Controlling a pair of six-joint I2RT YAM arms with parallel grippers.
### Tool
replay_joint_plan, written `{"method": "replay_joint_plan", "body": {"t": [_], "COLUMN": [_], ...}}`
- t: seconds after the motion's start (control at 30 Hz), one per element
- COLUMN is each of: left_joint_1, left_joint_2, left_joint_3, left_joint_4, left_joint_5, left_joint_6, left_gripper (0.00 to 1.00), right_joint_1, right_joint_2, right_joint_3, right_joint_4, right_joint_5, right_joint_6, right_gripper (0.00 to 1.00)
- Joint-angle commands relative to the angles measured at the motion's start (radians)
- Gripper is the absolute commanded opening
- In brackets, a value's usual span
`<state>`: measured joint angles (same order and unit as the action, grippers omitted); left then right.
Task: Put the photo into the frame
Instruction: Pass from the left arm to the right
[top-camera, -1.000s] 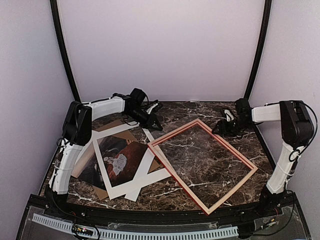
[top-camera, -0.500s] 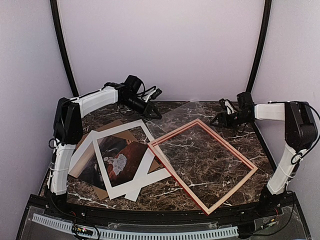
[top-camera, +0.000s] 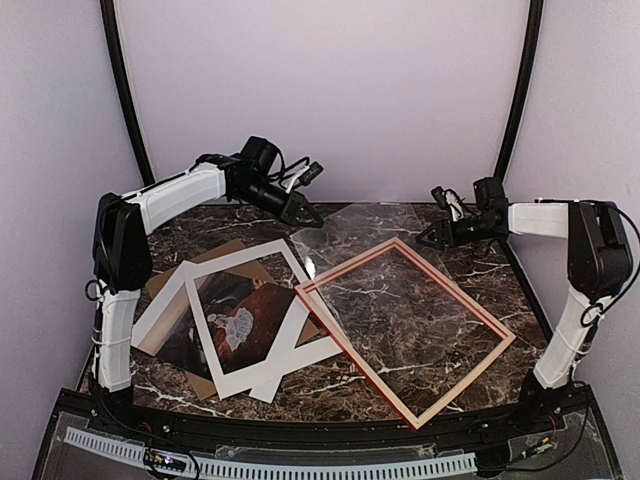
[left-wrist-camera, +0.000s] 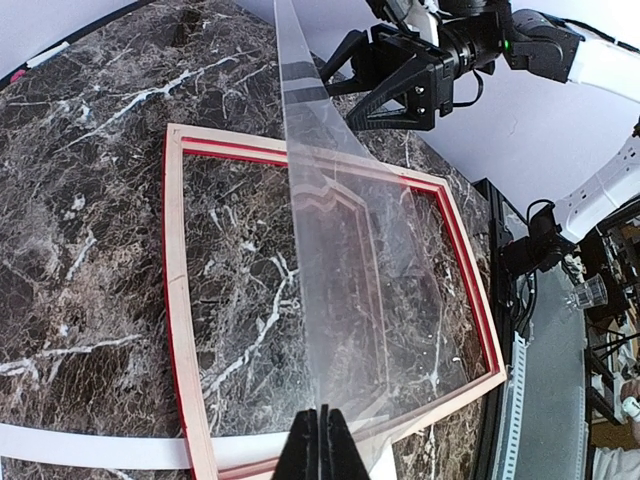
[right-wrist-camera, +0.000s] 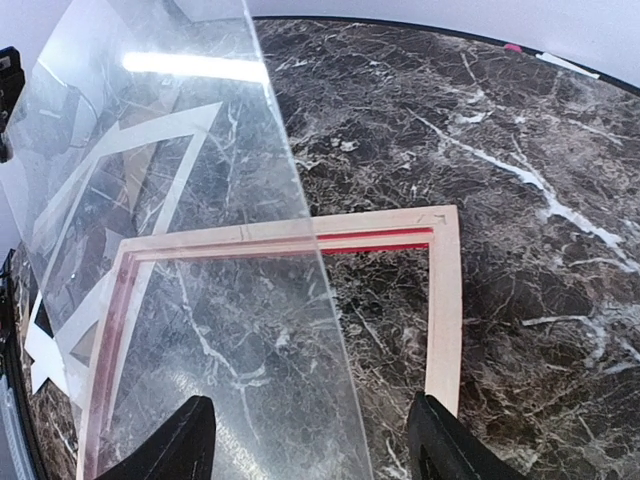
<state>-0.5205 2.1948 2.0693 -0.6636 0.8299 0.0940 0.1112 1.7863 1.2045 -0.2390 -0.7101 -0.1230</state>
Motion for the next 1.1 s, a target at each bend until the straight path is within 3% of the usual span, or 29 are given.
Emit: {"method": "replay_joint_plan", "body": {"t": [0.0,0.2,0.7,0.9,1.07], "left_joint_1": [-0.003,0.004,0.037,0.038,0.038], "left_joint_2": [-0.071,-0.078,-0.087,-0.087,-0.088], "left_joint_3": [-0.036,-0.059,-0.142,-0.169,-0.179], "left_joint_4": [0.008,0.03,0.157,0.2,0.201], "left_joint_5": [0.041,0.017,-0.045,-0.09,-0.268], "left_joint_6": [0.033,0.026,-0.045,-0.076,-0.128], "left_gripper": [0.0,0.0,0.01,0.18,0.47], "right_joint_1": [-0.002,-0.012,-0.051,-0.076,-0.102], "right_joint_2": [0.055,0.049,0.0,-0.026,-0.06], "right_joint_3": [0.023,-0.039,-0.106,-0.093,-0.094], "right_joint_4": [-0.013,-0.027,-0.012,0.015,0.021], "right_joint_5": [-0.118,-0.185,-0.279,-0.282,-0.277], "right_joint_6": [-0.062,-0.091,-0.056,0.008,0.068], "right_gripper": [0.64,0.5,0.02,0.0,0.0]}}
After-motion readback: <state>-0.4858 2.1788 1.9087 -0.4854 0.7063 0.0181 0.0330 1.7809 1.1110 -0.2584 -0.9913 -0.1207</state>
